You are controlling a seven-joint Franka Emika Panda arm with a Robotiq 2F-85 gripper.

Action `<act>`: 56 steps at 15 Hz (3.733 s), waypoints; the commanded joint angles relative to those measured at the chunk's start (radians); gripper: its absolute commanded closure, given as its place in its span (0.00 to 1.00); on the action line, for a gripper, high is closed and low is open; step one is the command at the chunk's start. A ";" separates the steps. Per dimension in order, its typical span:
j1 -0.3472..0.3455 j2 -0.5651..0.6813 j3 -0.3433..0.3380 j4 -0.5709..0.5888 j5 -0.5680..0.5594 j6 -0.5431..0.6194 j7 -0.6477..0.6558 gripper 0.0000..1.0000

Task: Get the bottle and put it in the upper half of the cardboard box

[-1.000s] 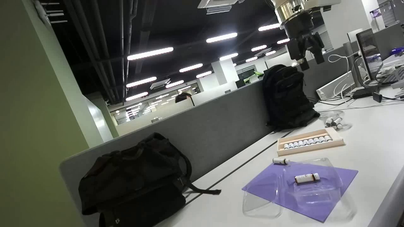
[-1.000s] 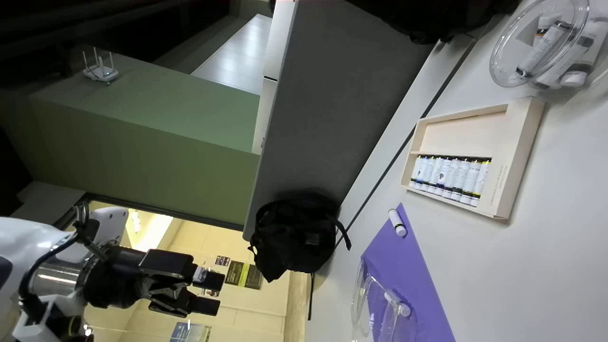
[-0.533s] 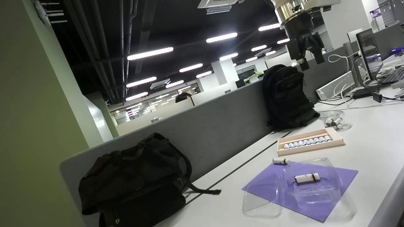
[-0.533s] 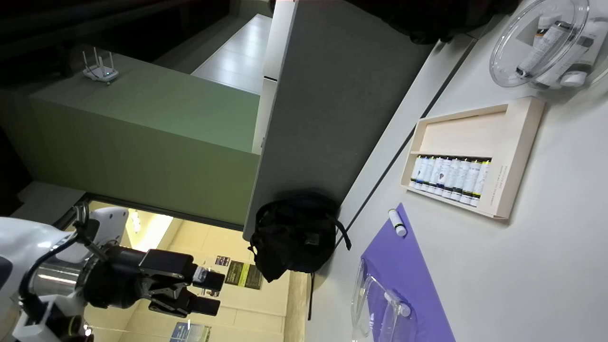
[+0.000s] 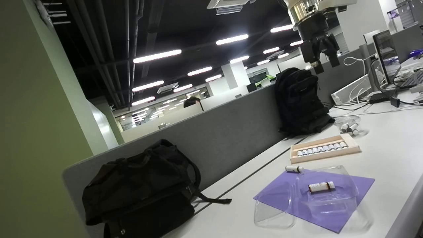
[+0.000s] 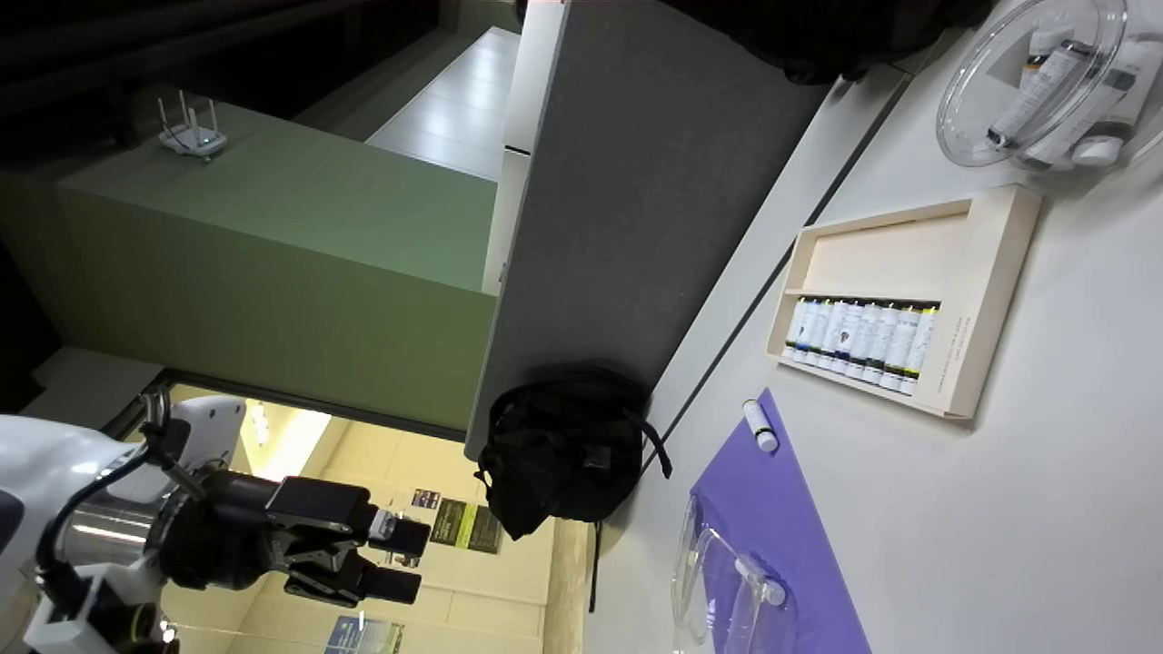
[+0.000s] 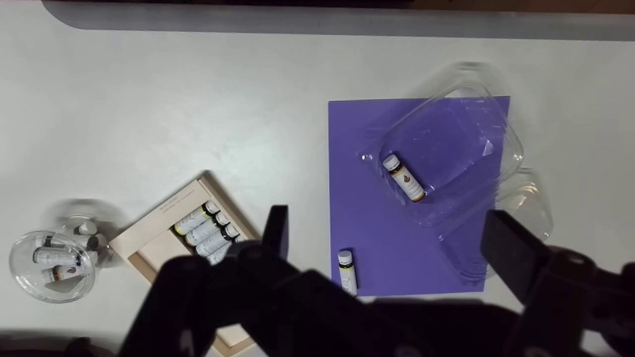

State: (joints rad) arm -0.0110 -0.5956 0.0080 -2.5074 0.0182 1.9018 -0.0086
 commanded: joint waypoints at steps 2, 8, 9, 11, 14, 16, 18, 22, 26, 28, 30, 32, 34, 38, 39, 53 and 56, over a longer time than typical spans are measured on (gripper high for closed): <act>0.020 0.058 -0.019 0.000 -0.006 0.064 -0.073 0.00; 0.017 0.416 -0.028 0.093 -0.007 0.236 -0.144 0.00; 0.011 0.478 -0.024 0.118 -0.020 0.274 -0.134 0.00; 0.002 0.616 -0.019 0.202 -0.043 0.329 -0.104 0.00; -0.003 0.814 -0.024 0.367 -0.083 0.379 -0.054 0.00; 0.008 0.928 -0.031 0.487 -0.113 0.379 -0.006 0.00; 0.000 0.874 -0.024 0.410 -0.098 0.398 -0.044 0.00; 0.001 0.917 -0.024 0.438 -0.100 0.401 -0.045 0.00; 0.001 0.901 -0.024 0.433 -0.100 0.401 -0.046 0.00; 0.001 0.901 -0.024 0.432 -0.100 0.400 -0.046 0.00; -0.005 0.949 -0.020 0.488 -0.091 0.422 -0.069 0.00; -0.010 0.997 -0.017 0.545 -0.085 0.458 -0.094 0.00; -0.016 1.053 -0.007 0.609 -0.078 0.483 -0.137 0.00; -0.021 1.159 0.015 0.724 -0.070 0.465 -0.199 0.00; -0.020 1.182 0.017 0.746 -0.070 0.462 -0.207 0.00; -0.063 1.458 0.093 0.972 -0.006 0.319 -0.345 0.27; -0.067 1.476 0.094 1.001 0.008 0.298 -0.338 0.49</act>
State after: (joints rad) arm -0.0597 0.8527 0.0865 -1.5691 0.0085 2.2491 -0.3432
